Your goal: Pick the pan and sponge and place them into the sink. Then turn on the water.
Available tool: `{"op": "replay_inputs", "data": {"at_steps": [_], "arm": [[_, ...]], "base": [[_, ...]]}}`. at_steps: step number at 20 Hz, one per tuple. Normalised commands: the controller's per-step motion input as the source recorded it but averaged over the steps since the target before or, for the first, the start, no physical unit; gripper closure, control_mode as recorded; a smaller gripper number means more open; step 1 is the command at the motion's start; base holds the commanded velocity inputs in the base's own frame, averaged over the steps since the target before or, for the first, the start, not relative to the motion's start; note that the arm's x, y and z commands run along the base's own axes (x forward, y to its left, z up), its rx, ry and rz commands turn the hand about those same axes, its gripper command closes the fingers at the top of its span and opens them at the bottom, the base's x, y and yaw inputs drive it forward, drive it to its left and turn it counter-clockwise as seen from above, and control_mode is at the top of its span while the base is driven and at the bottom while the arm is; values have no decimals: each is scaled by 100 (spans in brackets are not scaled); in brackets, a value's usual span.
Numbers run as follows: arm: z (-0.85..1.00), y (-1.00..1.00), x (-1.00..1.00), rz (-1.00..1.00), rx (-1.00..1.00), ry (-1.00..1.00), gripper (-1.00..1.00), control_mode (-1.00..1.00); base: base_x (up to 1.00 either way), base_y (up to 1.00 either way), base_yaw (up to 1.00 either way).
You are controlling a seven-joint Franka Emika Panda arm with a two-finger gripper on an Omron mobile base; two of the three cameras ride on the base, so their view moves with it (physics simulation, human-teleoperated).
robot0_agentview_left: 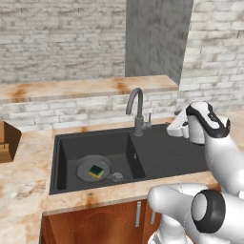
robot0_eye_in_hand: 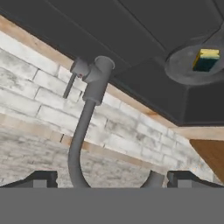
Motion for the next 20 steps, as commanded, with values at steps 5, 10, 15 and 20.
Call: {"op": "replay_inputs", "data": {"at_steps": [5, 10, 15, 20], "arm": [[-18, -4, 2, -9, 22, 0, -100, -100], [-12, -7, 37, 2, 9, 0, -100, -100], [-25, 0, 57, 1, 4, 0, -100, -100], [-37, -5, 34, 0, 4, 0, -100, -100]], "base": [[0, 0, 0], [0, 0, 0], [0, 0, 0], [0, 0, 0]]}}
